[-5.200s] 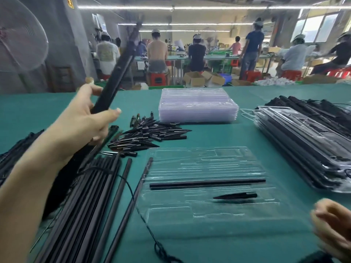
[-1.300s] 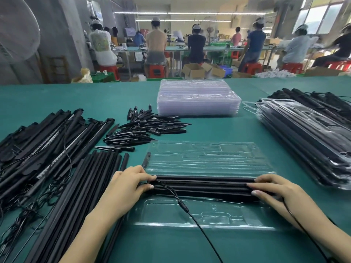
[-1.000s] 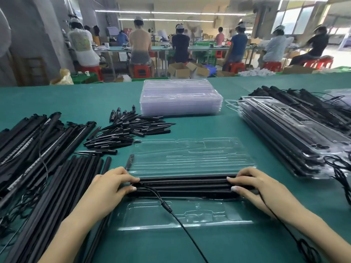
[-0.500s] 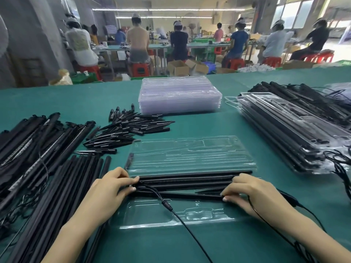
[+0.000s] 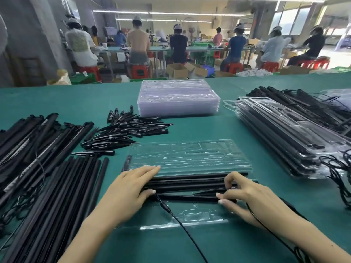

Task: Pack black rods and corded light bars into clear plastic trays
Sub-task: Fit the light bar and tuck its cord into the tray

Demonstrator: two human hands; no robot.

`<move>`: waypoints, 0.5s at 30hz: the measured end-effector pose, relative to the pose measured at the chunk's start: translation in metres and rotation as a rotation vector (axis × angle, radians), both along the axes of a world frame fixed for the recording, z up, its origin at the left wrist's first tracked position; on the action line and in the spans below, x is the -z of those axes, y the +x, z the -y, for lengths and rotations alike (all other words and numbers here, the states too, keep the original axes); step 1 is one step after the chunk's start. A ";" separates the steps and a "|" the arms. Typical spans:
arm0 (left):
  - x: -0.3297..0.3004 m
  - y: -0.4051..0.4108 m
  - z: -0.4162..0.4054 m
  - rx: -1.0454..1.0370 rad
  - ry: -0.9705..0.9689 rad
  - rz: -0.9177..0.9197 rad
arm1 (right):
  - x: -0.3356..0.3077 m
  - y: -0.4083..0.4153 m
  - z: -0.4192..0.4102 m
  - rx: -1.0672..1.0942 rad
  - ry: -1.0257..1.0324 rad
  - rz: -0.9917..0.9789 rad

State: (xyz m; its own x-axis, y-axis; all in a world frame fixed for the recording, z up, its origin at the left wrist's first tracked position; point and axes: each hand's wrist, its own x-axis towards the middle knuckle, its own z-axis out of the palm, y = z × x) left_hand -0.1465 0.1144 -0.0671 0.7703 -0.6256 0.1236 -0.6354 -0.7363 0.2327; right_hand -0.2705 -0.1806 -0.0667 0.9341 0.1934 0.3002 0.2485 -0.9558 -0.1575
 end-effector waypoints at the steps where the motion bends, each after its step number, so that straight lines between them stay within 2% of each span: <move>1: 0.006 0.001 0.000 0.000 -0.014 -0.071 | -0.004 -0.003 -0.001 0.012 0.010 -0.008; 3: 0.016 0.005 -0.003 -0.007 -0.024 -0.205 | -0.013 -0.008 -0.009 0.022 0.025 0.039; 6: 0.025 0.006 -0.003 -0.045 -0.017 -0.236 | -0.019 -0.018 -0.039 -0.029 0.040 0.073; 11: 0.027 0.004 0.000 -0.081 -0.053 -0.244 | -0.005 -0.024 -0.089 -0.065 -0.243 -0.092; 13: 0.027 0.005 -0.001 -0.079 -0.053 -0.259 | -0.010 -0.015 -0.091 -0.073 -0.189 -0.187; 15: 0.027 0.007 -0.001 -0.073 -0.036 -0.271 | -0.017 -0.013 -0.077 -0.030 -0.006 -0.312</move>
State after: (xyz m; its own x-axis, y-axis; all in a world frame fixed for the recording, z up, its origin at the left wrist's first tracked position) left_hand -0.1393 0.1154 -0.0939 0.8209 -0.5665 -0.0720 -0.4921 -0.7657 0.4141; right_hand -0.2836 -0.1034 -0.0496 0.9748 0.2233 -0.0014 0.2172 -0.9497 -0.2254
